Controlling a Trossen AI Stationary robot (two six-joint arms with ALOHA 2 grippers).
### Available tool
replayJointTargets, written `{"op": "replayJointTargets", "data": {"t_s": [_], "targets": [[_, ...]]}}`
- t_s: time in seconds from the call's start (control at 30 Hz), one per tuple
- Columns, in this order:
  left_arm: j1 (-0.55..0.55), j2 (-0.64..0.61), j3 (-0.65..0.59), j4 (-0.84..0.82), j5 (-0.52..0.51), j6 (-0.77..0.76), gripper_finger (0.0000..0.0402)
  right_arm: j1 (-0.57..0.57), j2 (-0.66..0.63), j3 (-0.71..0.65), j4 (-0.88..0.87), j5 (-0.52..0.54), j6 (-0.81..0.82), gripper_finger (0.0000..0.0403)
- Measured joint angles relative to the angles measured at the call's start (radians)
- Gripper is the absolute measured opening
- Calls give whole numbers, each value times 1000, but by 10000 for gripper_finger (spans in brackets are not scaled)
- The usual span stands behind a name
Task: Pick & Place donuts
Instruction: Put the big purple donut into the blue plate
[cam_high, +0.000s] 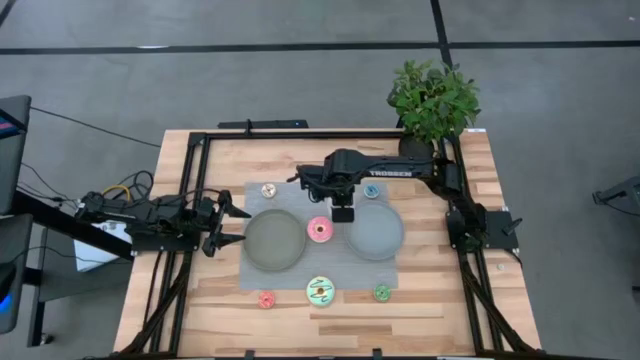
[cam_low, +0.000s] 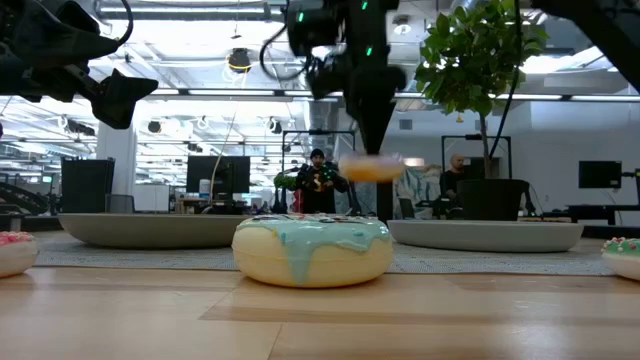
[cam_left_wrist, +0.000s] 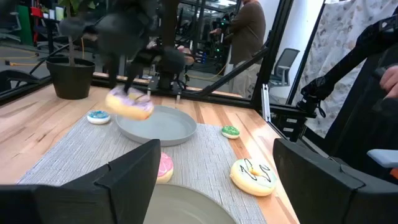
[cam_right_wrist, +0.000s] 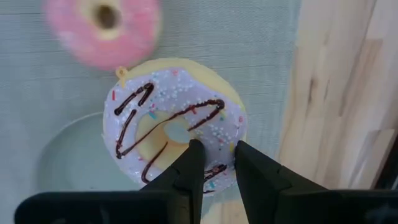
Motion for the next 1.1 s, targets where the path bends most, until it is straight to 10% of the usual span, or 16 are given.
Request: {"op": "replayJointTargets", "data": {"t_s": [0.53,1.1], "targets": [[0,0,0,-1,2,-1,304,171,-216,-55,-130,-69,206,77],[0,0,0,-1,3,-1,304,202,-380,-513,87,-70,324,77]]}}
